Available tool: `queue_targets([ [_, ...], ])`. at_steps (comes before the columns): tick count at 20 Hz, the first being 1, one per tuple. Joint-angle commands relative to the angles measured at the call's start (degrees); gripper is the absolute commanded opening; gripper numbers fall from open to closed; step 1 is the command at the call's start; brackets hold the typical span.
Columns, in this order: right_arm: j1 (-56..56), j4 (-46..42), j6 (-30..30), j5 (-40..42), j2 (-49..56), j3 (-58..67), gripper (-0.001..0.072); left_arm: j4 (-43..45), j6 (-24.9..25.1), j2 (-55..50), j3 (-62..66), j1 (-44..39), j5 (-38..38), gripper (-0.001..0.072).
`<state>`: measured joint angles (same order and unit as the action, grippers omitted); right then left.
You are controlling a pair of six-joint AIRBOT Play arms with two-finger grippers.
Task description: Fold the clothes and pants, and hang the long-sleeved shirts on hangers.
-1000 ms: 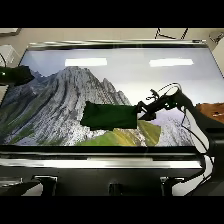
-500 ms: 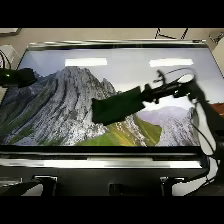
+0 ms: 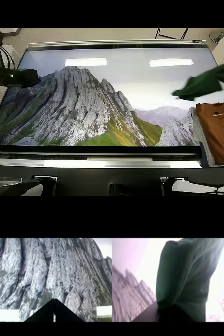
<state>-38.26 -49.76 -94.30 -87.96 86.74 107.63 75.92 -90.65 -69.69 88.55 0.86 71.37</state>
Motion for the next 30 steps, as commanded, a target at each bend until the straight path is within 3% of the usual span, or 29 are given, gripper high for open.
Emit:
queue_targets([
  [1,-11.7,-2.2,-6.6,-2.7,-3.3,1.8,0.0041,0.0,0.7,-0.1,0.0,-0.4,0.0,0.0021],
  [6,-21.1,-1.7,-10.5,-7.0,-6.8,1.8,0.0041,0.0,2.2,-0.1,0.0,-0.7,-0.5,0.0022],
  [10,-25.6,-1.8,-10.4,-14.5,-8.2,1.7,0.0041,0.0,2.4,-0.1,0.0,-0.9,-1.7,0.0021],
  [14,-25.9,-18.3,-8.5,-18.0,-9.3,-2.3,0.0042,0.0,2.4,-0.1,0.0,-1.0,-2.8,0.0021],
  [19,-25.9,-39.1,-2.9,-16.5,-14.8,-23.7,0.0042,0.0,2.4,-0.1,0.0,-1.0,-1.7,0.0022],
  [25,-25.9,-43.0,-2.5,-8.2,-15.8,-35.4,0.0042,0.0,2.4,-0.1,0.0,-1.3,-0.3,0.0022],
  [26,-25.9,-43.4,-2.5,-7.8,-15.8,-35.9,0.0140,0.0,2.4,-0.1,0.0,-1.3,-0.3,0.0022],
  [27,-25.9,-43.5,-2.3,-6.8,-15.9,-35.9,0.0467,0.0,2.4,-0.1,0.0,-1.4,-0.4,0.0022],
  [28,-25.9,-43.1,-0.3,-5.9,-15.8,-35.4,0.0700,0.0,2.4,-0.1,0.0,-1.4,-0.5,0.0022],
  [30,-25.9,-38.6,3.7,-2.5,-15.8,-31.6,0.0684,-0.4,2.0,0.0,0.2,-1.4,-0.4,0.0022],
])
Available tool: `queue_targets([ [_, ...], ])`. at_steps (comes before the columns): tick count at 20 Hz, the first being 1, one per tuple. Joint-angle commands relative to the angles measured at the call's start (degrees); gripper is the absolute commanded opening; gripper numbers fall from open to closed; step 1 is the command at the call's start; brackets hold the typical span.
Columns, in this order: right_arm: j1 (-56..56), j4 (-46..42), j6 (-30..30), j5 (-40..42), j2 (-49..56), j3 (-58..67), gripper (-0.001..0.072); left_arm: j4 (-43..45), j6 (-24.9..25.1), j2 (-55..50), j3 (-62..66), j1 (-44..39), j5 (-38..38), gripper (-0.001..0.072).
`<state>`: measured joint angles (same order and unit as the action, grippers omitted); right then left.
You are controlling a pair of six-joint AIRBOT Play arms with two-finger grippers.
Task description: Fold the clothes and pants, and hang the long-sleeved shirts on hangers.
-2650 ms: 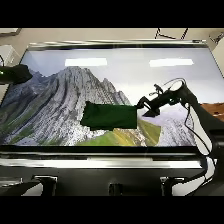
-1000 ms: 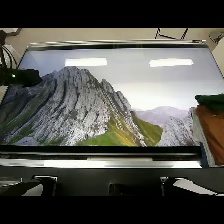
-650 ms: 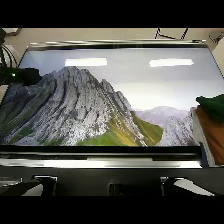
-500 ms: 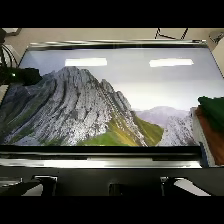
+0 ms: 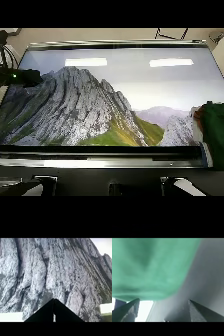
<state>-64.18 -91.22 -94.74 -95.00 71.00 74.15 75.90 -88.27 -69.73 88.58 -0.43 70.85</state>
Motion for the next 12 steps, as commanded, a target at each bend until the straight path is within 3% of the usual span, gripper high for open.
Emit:
queue_targets([
  [1,0.7,6.5,6.6,8.6,-0.1,6.0,0.0674,-3.6,-0.8,0.2,1.2,-0.1,-0.1,0.0021],
  [3,5.6,9.8,8.5,19.4,-0.1,15.6,0.0674,-12.3,3.1,0.2,4.4,-0.4,-6.5,0.0021],
  [5,14.8,12.9,9.1,28.0,-0.2,22.1,0.0671,-7.4,4.0,-0.2,5.5,-2.6,-19.5,0.0020],
  [6,20.5,13.7,8.4,30.0,-0.2,23.0,0.0663,1.8,-1.3,-1.3,5.5,-4.2,-22.9,0.0019],
  [8,33.2,13.0,2.8,28.9,1.2,22.9,0.0662,18.9,-13.5,-5.5,5.5,-6.9,-18.5,0.0021],
  [9,39.3,12.5,-1.2,26.1,3.1,22.9,0.0661,21.5,-14.3,-8.1,5.4,-7.4,-13.9,0.0094],
  [11,48.3,13.1,-3.6,19.9,7.9,22.8,0.0667,19.9,-14.1,-14.1,5.4,-7.4,0.9,0.0679],
  [12,51.9,14.4,-3.6,16.0,10.7,22.8,0.0668,18.3,-11.0,-17.2,5.0,-7.4,9.4,0.0714],
])
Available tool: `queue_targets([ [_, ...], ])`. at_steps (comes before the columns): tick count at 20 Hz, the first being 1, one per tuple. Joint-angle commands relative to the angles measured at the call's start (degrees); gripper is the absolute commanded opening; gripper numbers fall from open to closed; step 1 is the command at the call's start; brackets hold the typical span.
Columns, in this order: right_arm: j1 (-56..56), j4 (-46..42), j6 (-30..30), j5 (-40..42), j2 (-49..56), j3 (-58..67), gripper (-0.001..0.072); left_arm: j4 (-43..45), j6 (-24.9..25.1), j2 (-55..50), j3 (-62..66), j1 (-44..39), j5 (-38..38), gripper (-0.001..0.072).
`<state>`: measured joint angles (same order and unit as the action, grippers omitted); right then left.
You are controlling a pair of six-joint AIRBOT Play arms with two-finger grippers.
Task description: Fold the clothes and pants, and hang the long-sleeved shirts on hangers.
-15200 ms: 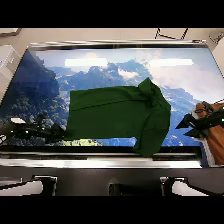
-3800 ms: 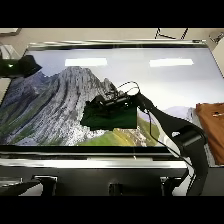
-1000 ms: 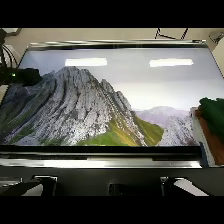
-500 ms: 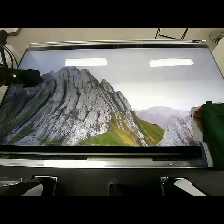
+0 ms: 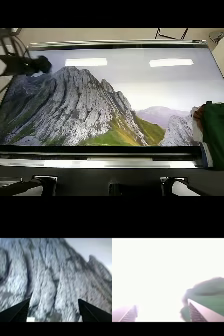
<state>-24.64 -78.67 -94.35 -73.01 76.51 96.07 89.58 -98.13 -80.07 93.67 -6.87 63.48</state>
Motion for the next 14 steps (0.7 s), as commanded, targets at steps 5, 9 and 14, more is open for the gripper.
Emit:
queue_targets([
  [5,20.9,3.2,-2.3,-10.8,11.6,-2.5,0.0664,1.9,0.0,0.0,-16.1,-2.9,4.2,0.0563],
  [9,21.8,3.0,-2.3,-10.9,11.6,-2.7,0.0667,1.9,0.6,1.0,-16.9,-3.1,4.0,0.0564],
  [14,21.8,3.0,-2.3,-10.9,11.6,-2.7,0.0667,1.9,0.6,0.3,-16.9,-3.1,4.0,0.0565],
])
